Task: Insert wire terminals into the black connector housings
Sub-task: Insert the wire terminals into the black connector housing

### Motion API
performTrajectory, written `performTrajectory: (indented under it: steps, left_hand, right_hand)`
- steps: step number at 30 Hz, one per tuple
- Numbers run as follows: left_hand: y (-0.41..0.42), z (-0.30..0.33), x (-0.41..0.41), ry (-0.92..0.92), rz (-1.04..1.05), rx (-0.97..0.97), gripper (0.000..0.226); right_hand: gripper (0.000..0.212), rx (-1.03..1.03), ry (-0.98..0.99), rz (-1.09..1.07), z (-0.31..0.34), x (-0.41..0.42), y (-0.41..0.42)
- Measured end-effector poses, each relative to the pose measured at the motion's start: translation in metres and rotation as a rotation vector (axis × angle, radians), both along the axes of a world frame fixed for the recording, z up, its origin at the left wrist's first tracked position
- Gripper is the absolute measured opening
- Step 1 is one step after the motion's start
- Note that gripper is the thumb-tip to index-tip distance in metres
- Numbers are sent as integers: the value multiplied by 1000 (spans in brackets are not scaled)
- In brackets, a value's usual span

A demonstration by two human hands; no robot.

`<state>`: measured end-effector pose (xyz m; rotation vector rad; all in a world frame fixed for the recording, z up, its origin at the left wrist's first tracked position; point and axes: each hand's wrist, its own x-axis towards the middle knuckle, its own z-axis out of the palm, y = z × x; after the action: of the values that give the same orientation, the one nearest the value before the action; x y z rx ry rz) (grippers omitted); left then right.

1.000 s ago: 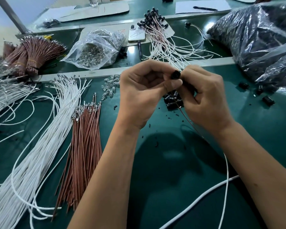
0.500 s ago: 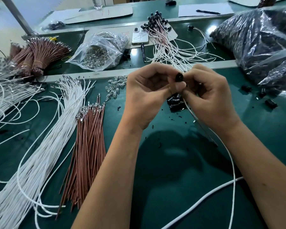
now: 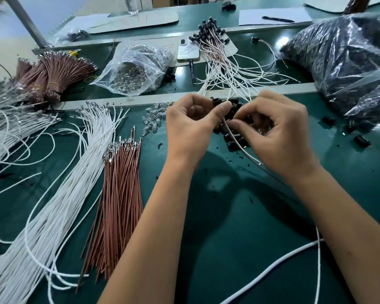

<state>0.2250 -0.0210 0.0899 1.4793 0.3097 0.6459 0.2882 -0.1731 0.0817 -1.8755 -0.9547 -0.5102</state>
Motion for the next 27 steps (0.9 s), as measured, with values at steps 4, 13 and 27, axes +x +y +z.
performTrajectory:
  steps: [4,13,27]
  left_hand:
    - [-5,-2,3,61,15,-199,24]
    - [-3,-2,2,55,-146,-254,18]
    - [2,1,-3,-134,-256,-53,16]
  right_hand:
    - [19,-112,-30,-43,-4,-5,6]
    - [5,-101,108,27,-3,0,2]
    - [3,15,169,123,1,2,-1]
